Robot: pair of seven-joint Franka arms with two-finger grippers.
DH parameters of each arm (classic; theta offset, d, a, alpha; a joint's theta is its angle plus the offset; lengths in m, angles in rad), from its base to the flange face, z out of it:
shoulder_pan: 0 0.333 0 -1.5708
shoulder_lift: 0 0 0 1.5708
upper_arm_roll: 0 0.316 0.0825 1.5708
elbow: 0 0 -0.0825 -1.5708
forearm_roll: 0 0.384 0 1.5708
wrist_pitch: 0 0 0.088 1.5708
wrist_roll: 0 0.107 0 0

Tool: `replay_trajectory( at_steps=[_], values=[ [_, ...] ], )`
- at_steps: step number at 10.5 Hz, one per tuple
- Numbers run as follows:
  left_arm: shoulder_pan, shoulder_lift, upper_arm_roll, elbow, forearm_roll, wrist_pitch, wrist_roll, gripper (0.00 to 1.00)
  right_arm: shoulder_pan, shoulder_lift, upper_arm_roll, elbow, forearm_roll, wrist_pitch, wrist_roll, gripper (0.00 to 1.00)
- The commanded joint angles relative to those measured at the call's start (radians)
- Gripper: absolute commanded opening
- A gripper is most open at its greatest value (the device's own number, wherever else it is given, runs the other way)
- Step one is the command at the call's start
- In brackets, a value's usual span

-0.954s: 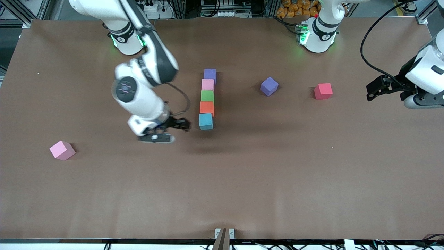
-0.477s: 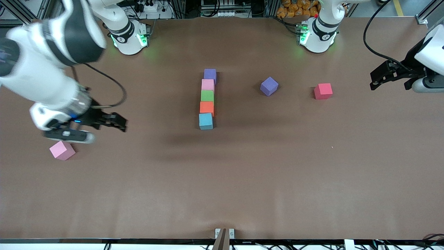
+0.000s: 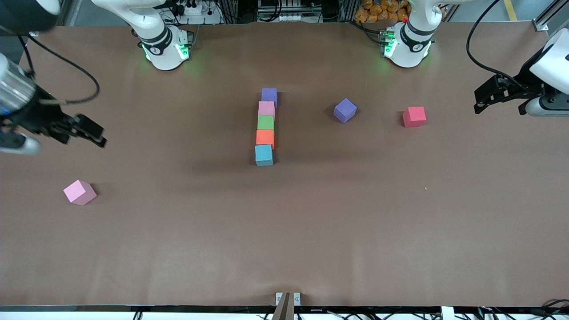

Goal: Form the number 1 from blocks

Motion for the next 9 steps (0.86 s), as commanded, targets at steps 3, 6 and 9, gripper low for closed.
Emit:
replay_trajectory(
  at_steps=[3, 6, 9],
  values=[
    [0.007, -0.014, -0.004, -0.008, -0.022, -0.007, 0.036, 1.0, 0.005, -0.007, -0.055, -0.002, -0.02, -0.016, -0.013, 1.0],
    [0.007, -0.014, -0.004, -0.008, -0.027, -0.007, 0.036, 1.0, 0.001, -0.004, -0.055, 0.007, -0.017, -0.016, -0.015, 1.0],
    [0.006, -0.014, -0.004, -0.008, -0.027, -0.007, 0.035, 1.0, -0.004, -0.004, -0.055, 0.009, -0.015, -0.016, -0.015, 1.0]
  ],
)
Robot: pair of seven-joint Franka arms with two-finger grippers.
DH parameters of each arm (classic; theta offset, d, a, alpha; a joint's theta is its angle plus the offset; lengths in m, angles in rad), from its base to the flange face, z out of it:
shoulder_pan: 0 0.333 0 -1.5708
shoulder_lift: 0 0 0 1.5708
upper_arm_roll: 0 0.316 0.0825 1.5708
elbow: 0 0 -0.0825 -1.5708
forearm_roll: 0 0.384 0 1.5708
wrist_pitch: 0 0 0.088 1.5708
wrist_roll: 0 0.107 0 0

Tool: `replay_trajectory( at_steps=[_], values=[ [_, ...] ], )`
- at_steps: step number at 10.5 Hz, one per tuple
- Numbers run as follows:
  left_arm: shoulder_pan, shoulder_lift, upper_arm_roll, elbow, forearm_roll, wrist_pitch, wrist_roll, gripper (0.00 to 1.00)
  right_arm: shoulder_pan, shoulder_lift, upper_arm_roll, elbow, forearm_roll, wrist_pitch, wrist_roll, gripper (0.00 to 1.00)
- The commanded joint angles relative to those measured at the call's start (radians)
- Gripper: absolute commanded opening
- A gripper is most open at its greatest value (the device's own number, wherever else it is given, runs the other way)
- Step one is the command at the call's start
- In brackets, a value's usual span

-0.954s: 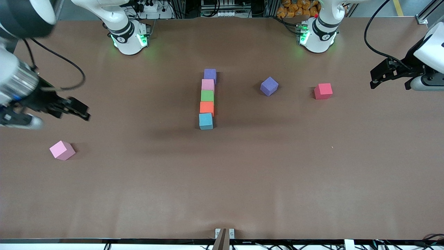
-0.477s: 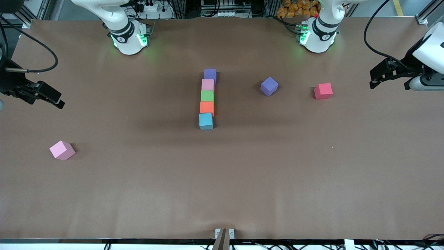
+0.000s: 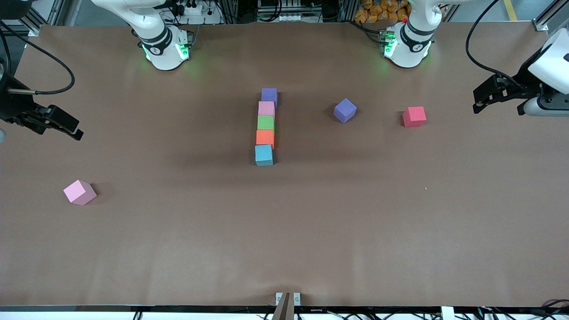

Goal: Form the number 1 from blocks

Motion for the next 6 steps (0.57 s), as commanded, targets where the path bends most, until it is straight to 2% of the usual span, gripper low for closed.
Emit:
replay_trajectory(
  at_steps=[1, 6],
  values=[
    [0.008, -0.014, -0.002, -0.007, -0.024, -0.007, 0.028, 1.0, -0.003, 0.005, 0.002, 0.014, -0.014, -0.007, -0.004, 1.0],
    [0.006, -0.014, -0.001, -0.006, -0.024, -0.007, 0.027, 1.0, -0.008, 0.005, 0.002, 0.014, -0.019, -0.007, -0.037, 1.0]
  ],
)
